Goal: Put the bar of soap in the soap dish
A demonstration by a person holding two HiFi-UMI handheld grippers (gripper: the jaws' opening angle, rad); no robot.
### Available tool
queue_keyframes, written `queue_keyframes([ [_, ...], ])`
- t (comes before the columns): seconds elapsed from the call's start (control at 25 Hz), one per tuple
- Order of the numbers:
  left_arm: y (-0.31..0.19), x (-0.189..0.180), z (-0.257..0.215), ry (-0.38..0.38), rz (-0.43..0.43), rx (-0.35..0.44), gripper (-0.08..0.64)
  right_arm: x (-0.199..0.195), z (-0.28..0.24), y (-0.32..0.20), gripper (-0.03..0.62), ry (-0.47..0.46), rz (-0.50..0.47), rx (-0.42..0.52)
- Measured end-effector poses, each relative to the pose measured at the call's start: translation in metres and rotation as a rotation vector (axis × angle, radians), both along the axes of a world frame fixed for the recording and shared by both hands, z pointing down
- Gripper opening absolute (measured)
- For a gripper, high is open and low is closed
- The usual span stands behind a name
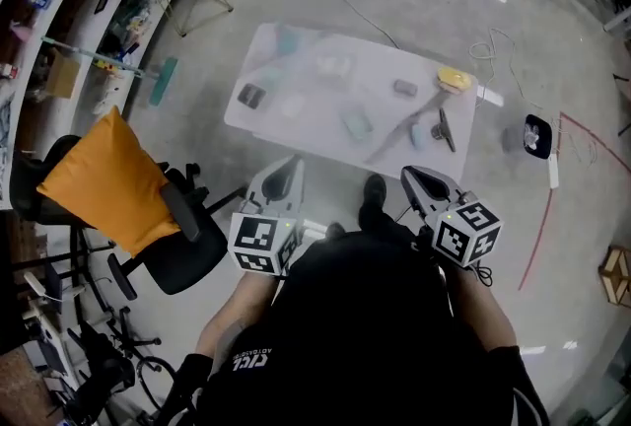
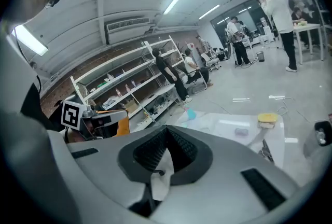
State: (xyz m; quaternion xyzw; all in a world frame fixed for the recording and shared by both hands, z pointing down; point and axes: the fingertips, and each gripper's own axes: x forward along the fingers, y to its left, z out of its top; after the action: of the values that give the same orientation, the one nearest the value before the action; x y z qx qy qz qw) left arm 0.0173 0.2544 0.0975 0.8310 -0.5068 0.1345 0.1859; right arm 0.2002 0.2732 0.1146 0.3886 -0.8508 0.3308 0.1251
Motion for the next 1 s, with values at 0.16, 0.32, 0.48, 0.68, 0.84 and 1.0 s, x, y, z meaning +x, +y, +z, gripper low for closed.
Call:
queue_keyframes([
  [0.16, -0.038, 0.023, 0.01, 0.024, -0.026, -0.041, 0.009, 0.022, 0.01, -0.039, 0.015, 0.008, -0.033, -0.029],
  [0.32, -0.07, 0.053, 0.017, -0.001, -0.016, -0.05, 0.009, 0.038, 0.016, -0.068, 0.015, -0.025, -0.06, -0.039],
  [0.48, -0.095, 0.074, 0.028, 0.018, 0.015, -0.101, 0.009, 0.044, 0.038, -0.09, 0.015, -0.057, -0.034, -0.082],
  [0.68, -0.119, 0.085, 0.041, 0.009, 0.071, -0.127, 0.009, 0.044, 0.066, -0.113, 0.015, -0.084, 0.02, -0.128],
  [0.84, -0.136, 0.088, 0.059, 0.031, 0.114, -0.17, 0.009, 0.035, 0.074, -0.131, 0.015, -0.075, 0.044, -0.13],
  [1.0, -0.153, 0.091, 0.08, 0.045, 0.119, -0.195, 0.009, 0.034, 0.089, -0.138, 0.015, -0.037, 0.013, -0.159],
])
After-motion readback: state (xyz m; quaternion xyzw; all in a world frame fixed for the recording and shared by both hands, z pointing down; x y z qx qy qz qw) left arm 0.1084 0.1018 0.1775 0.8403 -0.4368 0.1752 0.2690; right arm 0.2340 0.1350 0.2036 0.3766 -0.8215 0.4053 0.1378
